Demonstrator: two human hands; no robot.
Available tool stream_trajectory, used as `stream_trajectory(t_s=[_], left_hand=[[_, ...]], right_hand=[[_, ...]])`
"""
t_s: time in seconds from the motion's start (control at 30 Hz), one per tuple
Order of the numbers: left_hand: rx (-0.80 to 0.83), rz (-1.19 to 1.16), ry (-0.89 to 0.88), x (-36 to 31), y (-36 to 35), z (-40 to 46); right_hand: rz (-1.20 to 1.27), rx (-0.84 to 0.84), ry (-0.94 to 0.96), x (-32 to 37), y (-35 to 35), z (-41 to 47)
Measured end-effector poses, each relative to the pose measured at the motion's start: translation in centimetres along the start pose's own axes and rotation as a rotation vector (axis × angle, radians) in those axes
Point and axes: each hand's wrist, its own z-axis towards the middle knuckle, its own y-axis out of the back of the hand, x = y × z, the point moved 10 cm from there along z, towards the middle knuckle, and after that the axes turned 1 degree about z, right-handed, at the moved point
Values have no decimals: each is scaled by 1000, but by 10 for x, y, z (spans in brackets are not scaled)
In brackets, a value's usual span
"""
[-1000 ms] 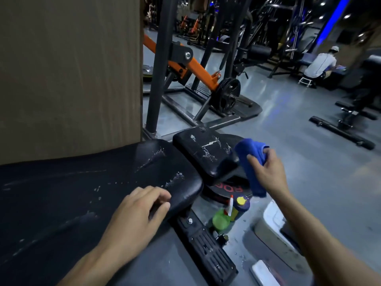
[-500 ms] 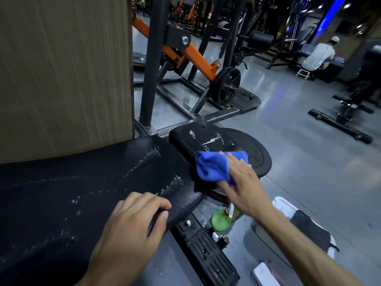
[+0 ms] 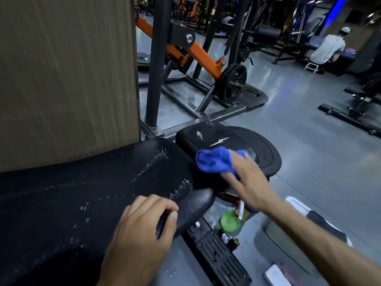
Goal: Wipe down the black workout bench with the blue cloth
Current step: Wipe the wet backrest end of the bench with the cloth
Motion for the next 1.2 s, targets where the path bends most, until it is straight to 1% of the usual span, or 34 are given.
stream_trajectory(t_s=[0.03,0.1,0.13,0.17,0.2,0.27,0.3,0.33,0.37,0.43,0.47,0.5,0.53,0.57,0.6,0.63,0.7,0.73,0.77,0.8,0.83,0.9,0.93,0.97,1.0,1.07,1.13,1.2], left_hand=[[11,-5,6,0,0,-1],[10,-5,5,-2,2,-2],[6,-5,3,-2,2,-2],[8,-7,3,-3,2,-2],[11,-10,4,-3,2,-2],[-6,-17,11,-3,5,0],[-14,-18,13,-3,5,0],[-11,-17,11,-3,5,0],[-5,-18,11,-3,4,0],[3,-23,14,-3,4,0],[4,-25,12,-3,5,-1],[4,-31,11,-3,5,-1],[2,-38,16,-3,6,-1],[-1,-43,21,-2,7,-2],[-4,-44,21,-3,7,-2],[-7,-43,17,-3,7,-1],[-10,-42,22,-3,7,0],[-13,-41,28,-2,7,1],[-12,-42,34,-1,7,1],[-10,-43,39,-1,5,1],[-6,-45,46,0,4,1],[-16,-44,64,2,4,1],[-25,-45,72,3,4,0],[-31,-47,76,4,4,1],[-34,-47,71,4,5,1],[-39,-36,50,3,4,2],[-52,-28,38,5,4,3],[-48,-38,21,5,3,4]], right_hand=[[-16,-16,-115,-26,5,23],[-15,-95,-443,-66,20,56],[-47,-120,-516,-68,17,61],[-105,-120,-479,-54,8,59],[-119,-118,-371,-26,0,47],[-67,-84,-125,39,-16,4],[-12,-65,-48,61,-21,-19],[19,-72,-8,69,-19,-35],[35,-81,0,62,-16,-38],[6,-98,-44,30,-6,-14],[-7,-112,-141,4,0,7],[-4,-149,-291,-23,11,25],[6,-194,-439,-41,20,36],[-23,-216,-519,-47,20,41],[-54,-199,-506,-37,11,41],[-58,-161,-425,-17,0,35],[-22,-82,-150,33,-16,9],[8,-60,-48,47,-15,-4],[28,-61,9,44,-10,-6],[32,-78,10,27,-5,1],[33,-97,-67,2,2,16],[19,-179,-366,-60,24,48],[6,-188,-484,-80,29,59],[-32,-166,-528,-87,27,65],[-105,-128,-488,-80,19,68],[-188,-53,-300,-44,4,55],[-137,1,-112,-8,3,31],[-120,59,1,5,9,24]])
